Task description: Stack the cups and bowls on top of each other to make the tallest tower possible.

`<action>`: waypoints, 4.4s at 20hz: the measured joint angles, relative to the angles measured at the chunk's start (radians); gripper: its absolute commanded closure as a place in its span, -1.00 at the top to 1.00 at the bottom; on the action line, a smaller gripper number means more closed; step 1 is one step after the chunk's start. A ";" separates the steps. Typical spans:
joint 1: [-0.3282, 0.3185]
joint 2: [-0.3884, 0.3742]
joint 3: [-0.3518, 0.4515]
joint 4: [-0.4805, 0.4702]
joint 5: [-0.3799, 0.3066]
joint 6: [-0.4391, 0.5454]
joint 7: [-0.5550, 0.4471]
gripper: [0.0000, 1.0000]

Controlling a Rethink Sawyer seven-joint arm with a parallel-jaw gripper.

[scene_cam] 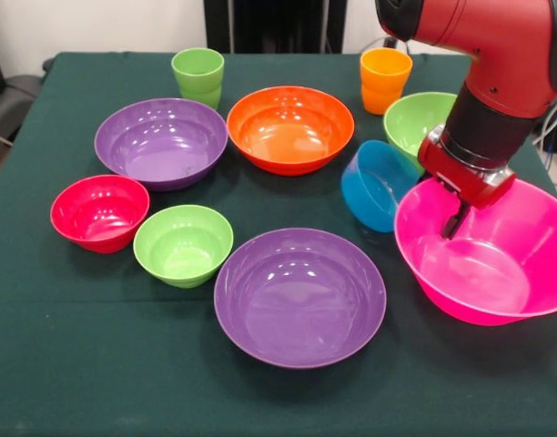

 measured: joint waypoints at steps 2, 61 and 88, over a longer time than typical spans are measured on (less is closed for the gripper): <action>0.000 0.000 0.000 0.000 0.000 0.000 0.000 1.00; 0.061 -0.116 -0.008 0.047 -0.002 0.000 0.000 -1.00; 0.080 -0.250 -0.005 0.292 -0.001 -0.073 0.000 -1.00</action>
